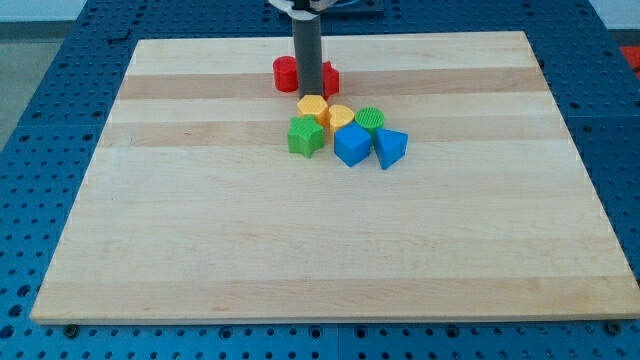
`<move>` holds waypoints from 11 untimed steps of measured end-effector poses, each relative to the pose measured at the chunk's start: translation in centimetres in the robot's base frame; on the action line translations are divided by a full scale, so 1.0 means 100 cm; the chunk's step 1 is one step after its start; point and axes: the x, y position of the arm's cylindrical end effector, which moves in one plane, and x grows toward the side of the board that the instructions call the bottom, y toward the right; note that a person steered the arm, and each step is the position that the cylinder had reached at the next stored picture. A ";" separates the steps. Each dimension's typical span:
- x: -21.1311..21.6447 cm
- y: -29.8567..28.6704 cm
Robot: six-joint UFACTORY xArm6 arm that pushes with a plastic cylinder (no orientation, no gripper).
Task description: Move the red star closer to the red circle
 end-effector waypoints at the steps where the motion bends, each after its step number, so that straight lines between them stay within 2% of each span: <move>1: -0.009 0.000; 3: -0.014 0.013; 5: -0.014 0.073; 6: -0.034 0.081; 7: -0.051 0.076; 10: -0.052 0.027; 11: -0.052 0.044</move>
